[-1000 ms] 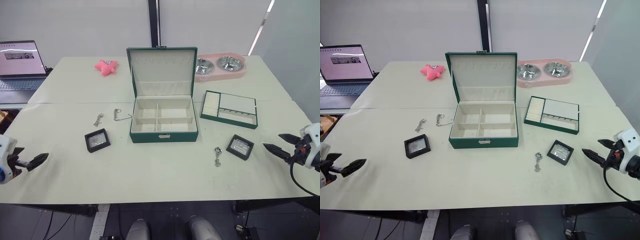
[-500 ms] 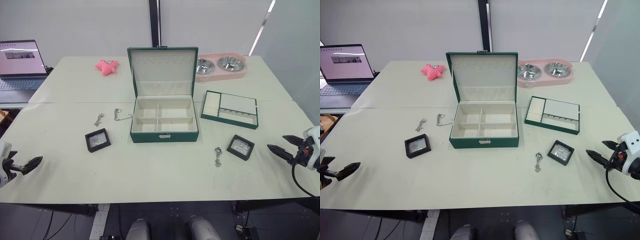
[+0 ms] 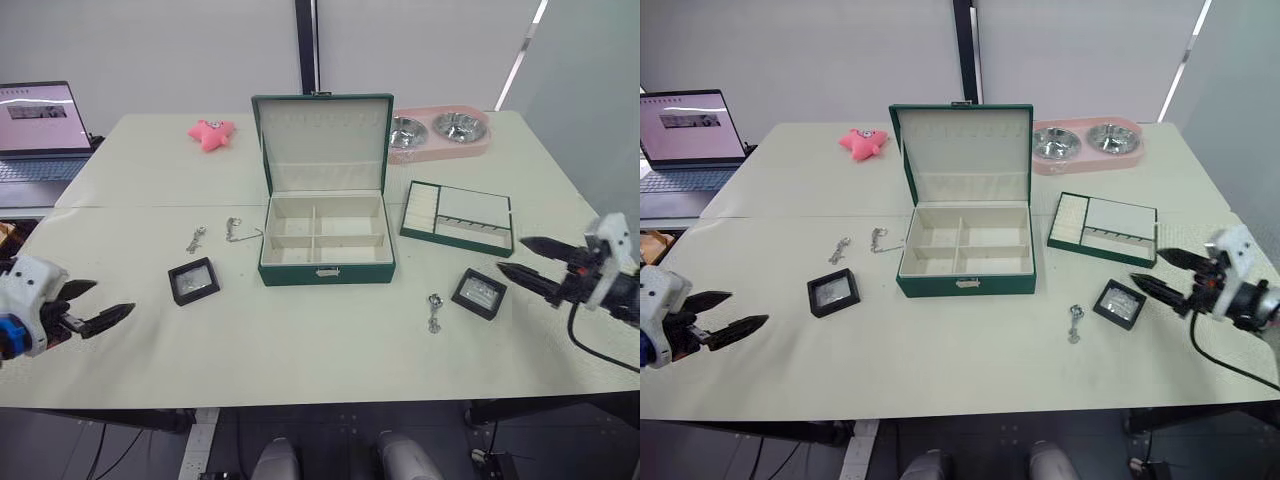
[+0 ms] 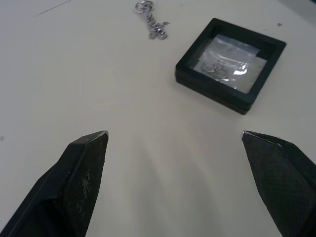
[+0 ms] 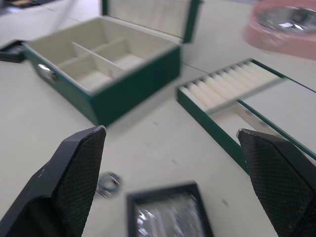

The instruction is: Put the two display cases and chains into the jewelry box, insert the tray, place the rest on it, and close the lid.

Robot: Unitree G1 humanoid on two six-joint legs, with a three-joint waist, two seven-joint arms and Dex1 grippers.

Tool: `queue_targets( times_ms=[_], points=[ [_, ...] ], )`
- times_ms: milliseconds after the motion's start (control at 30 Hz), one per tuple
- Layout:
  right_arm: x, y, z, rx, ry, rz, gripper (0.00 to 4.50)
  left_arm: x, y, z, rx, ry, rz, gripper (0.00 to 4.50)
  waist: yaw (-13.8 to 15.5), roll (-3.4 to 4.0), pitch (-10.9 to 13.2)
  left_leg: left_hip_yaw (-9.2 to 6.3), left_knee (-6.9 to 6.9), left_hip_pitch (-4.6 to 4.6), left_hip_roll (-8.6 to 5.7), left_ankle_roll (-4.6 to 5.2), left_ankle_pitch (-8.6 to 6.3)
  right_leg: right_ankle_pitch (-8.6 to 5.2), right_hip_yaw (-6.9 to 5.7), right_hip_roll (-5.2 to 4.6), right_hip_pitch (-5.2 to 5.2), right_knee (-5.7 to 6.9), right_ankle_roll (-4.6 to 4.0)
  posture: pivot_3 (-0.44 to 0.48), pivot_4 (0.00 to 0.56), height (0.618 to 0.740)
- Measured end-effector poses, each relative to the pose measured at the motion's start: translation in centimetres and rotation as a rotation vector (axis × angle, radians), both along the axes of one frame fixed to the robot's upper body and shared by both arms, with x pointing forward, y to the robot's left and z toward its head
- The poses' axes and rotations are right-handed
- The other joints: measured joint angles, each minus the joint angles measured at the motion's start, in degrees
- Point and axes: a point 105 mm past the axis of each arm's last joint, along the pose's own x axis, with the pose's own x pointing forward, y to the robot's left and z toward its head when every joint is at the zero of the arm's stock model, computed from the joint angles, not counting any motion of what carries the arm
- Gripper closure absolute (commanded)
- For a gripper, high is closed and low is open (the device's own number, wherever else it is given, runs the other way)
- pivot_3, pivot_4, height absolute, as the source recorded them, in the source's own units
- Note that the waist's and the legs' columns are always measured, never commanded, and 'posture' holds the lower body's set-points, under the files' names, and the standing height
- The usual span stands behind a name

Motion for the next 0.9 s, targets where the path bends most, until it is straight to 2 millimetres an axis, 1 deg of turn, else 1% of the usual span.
queue_targets(
  times_ms=[100, 200, 300, 367, 467, 600, 733, 833, 900],
  points=[
    [-0.9, 5.0, 2.1, 0.036, -0.033, 0.185, 0.00, 0.3, -1.7, -0.1, 0.017, 0.053, -0.099, 0.03, 0.09, -0.01, 0.01, 0.00, 0.01, -0.02, -0.03, 0.00, 0.00, 0.00, 0.00, -0.04, -0.01, -0.03, 0.00, 0.000, 0.150, 0.740],
    [-2.1, 9.1, 3.2, 0.048, -0.068, 0.348, 0.00, 1.1, -3.6, -0.3, 0.043, 0.081, -0.185, 0.03, 0.38, -0.04, 0.03, -0.06, 0.01, -0.05, -0.03, 0.00, 0.00, 0.00, -0.06, -0.03, -0.02, -0.05, 0.00, 0.000, 0.150, 0.740],
    [-2.7, 12.0, 3.3, 0.062, -0.076, 0.451, 0.00, 2.2, -5.0, 0.0, 0.061, 0.067, -0.234, 0.03, 0.61, -0.12, 0.07, -0.07, 0.02, -0.09, -0.04, 0.00, 0.00, 0.00, -0.07, -0.03, -0.05, -0.06, 0.00, 0.000, 0.150, 0.740],
    [-2.9, 13.5, 3.0, 0.068, -0.069, 0.497, 0.00, 3.0, -6.0, 0.2, 0.072, 0.058, -0.269, 0.03, 0.86, -0.12, 0.07, -0.05, 0.03, -0.10, -0.05, 0.00, 0.00, 0.00, -0.06, -0.05, -0.08, -0.06, 0.00, 0.000, 0.150, 0.740],
    [-2.7, 14.2, 2.9, 0.050, -0.083, 0.510, 0.00, 3.6, -6.9, 0.0, 0.090, 0.059, -0.303, 0.03, 1.20, -0.12, 0.07, -0.05, 0.03, -0.09, -0.04, 0.00, 0.00, 0.00, -0.07, -0.04, -0.09, -0.06, 0.00, 0.000, 0.150, 0.740],
    [-1.9, 14.3, 2.0, 0.012, -0.085, 0.487, 0.00, 4.0, -7.5, 0.1, 0.102, 0.054, -0.323, 0.03, 1.21, -0.12, 0.07, -0.04, 0.03, -0.09, -0.03, 0.00, 0.00, 0.00, -0.05, -0.03, -0.12, -0.04, 0.00, 0.000, 0.150, 0.740],
    [-1.2, 14.6, 1.2, 0.001, -0.092, 0.462, 0.00, 4.0, -8.0, -1.2, 0.128, 0.093, -0.338, 0.03, 1.21, -0.12, 0.07, -0.03, 0.03, -0.08, -0.03, 0.01, 0.00, 0.00, -0.04, -0.03, -0.12, -0.02, 0.00, 0.000, 0.150, 0.740],
    [-1.0, 14.6, 1.2, -0.004, -0.101, 0.450, 0.00, 3.9, -8.0, -1.7, 0.127, 0.104, -0.335, 0.58, 1.29, -0.13, 0.07, -0.04, 0.03, -0.09, -0.03, 0.01, 0.00, 0.00, -0.06, -0.03, -0.12, -0.03, 0.00, 0.000, 0.150, 0.740],
    [-0.9, 14.6, 1.2, -0.006, -0.104, 0.443, 0.00, 4.0, -8.0, -1.7, 0.130, 0.102, -0.331, 1.21, 1.29, -0.13, 0.07, -0.04, 0.03, -0.09, -0.03, 0.00, 0.00, 0.00, -0.05, -0.03, -0.12, -0.02, 0.00, 0.000, 0.150, 0.740]
  ],
)
